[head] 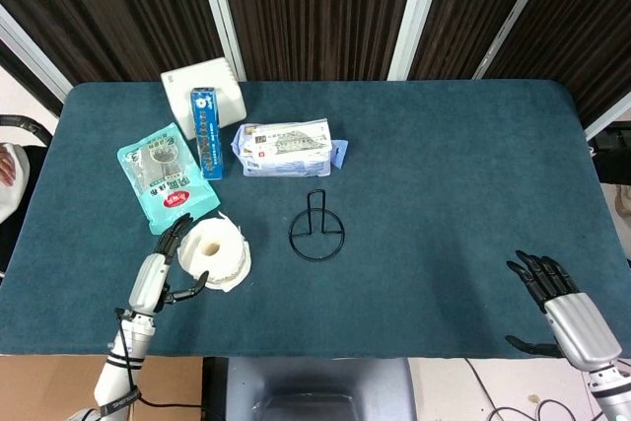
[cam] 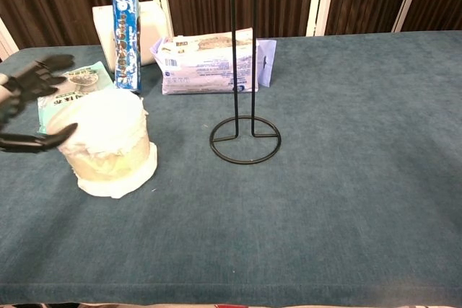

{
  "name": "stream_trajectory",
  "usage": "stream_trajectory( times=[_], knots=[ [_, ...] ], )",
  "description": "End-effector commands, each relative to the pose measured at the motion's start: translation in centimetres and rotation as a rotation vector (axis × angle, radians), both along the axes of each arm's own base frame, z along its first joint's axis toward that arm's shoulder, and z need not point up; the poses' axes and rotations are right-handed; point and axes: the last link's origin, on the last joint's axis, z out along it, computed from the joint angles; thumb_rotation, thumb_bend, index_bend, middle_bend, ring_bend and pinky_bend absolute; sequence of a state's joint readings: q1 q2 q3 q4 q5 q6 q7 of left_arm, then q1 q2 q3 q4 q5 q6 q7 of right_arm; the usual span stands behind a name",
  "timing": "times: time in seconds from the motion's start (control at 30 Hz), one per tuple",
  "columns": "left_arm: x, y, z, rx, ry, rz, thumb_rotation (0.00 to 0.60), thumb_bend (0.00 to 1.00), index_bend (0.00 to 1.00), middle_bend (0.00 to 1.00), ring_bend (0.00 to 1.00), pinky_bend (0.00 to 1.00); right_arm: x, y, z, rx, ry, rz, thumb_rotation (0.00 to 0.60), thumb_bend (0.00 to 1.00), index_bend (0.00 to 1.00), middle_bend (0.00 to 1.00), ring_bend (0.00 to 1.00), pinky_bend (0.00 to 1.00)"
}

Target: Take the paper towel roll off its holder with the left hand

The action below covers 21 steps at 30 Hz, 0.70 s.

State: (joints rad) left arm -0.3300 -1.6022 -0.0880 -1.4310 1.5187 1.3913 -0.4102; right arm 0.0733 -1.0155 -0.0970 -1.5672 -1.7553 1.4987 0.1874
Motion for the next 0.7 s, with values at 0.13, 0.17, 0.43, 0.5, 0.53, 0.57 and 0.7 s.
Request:
stream_trajectory(
  times=[0.13,0.17,0.43,0.5,0.53,0.57,0.7],
  knots=[
    [-1.4,-2.1,5.1,0.086,0.148,-0.08,0.582,0.37,0.0,0.0,0.0,0.01,0.1,0.3,0.1,-0.015,0.0,0.007,0.6,0.08,0.0,0.0,0.0,0.0],
    [-1.8,-2.5,5.5,0.062,0.21,-0.101,0.583,0.37,0.0,0.0,0.0,0.02,0.2,0.3,0.2,-0.022,0.001,0.007,0.6,0.08,0.0,0.0,0.0,0.0],
    [-8.0,-10.0,5.7,-0.031,0.643,-0.199,0.6,0.39,0.0,0.0,0.0,0.0,0.4,0.5,0.3,-0.097,0.034,0.001,0.6,0.08,0.0,0.0,0.0,0.0],
    [-7.6,-10.1,5.6,-0.059,0.645,-0.265,0.6,0.41,0.0,0.0,0.0,0.0,0.4,0.5,0.3,-0.101,0.036,0.001,0.6,0.08,0.0,0.0,0.0,0.0],
    [-7.3,-10.1,5.7,-0.043,0.622,-0.274,0.6,0.41,0.0,0.0,0.0,0.0,0.4,0.6,0.3,-0.099,0.033,-0.007,0.6,0.08,0.0,0.0,0.0,0.0],
    [-7.3,-10.2,5.8,-0.027,0.631,-0.275,0.6,0.41,0.0,0.0,0.0,0.0,0.4,0.6,0.4,-0.103,0.031,-0.009,0.6,0.08,0.0,0.0,0.0,0.0],
    [-7.5,-10.1,6.0,0.021,0.667,-0.243,0.6,0.41,0.0,0.0,0.0,0.0,0.2,0.8,0.8,-0.122,0.034,-0.008,0.6,0.08,0.0,0.0,0.0,0.0]
  ],
)
